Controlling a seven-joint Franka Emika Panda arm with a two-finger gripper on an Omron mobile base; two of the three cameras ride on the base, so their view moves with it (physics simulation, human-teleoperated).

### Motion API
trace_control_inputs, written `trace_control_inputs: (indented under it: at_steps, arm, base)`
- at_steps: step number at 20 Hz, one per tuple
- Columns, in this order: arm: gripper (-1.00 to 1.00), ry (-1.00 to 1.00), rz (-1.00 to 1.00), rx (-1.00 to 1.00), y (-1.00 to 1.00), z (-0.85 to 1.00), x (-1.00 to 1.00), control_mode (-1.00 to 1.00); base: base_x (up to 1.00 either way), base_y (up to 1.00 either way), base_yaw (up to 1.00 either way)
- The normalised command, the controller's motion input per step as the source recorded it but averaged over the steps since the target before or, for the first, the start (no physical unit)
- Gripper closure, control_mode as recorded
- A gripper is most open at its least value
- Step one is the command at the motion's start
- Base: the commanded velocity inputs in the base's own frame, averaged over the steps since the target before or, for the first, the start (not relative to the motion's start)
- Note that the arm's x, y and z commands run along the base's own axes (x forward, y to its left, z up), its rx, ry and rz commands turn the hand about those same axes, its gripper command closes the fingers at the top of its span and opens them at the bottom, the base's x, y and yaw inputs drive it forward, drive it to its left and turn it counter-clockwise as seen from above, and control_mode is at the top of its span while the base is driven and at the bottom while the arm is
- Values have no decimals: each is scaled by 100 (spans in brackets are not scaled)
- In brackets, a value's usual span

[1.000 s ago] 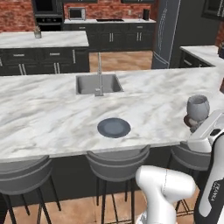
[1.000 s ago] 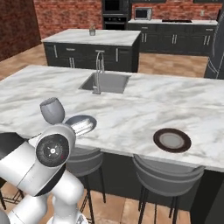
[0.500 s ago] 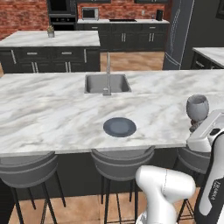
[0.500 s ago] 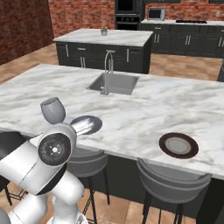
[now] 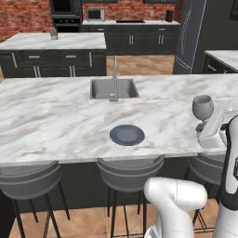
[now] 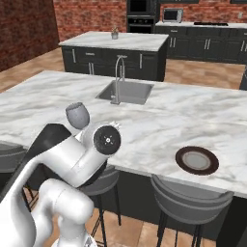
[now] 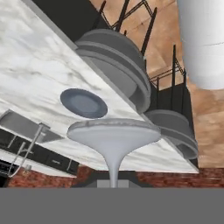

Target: Retrieve the wine glasses from the counter and place one next to each plate.

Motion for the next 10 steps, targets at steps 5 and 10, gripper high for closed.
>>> trace_control_inputs:
  at_steps: [5,10]
  arm:
    - [100,5,25,3,-2,-34,87,-100]
    - [100,6,26,4,0,-48,92,-100]
  base:
    - [0,0,0]
    - [0,0,0]
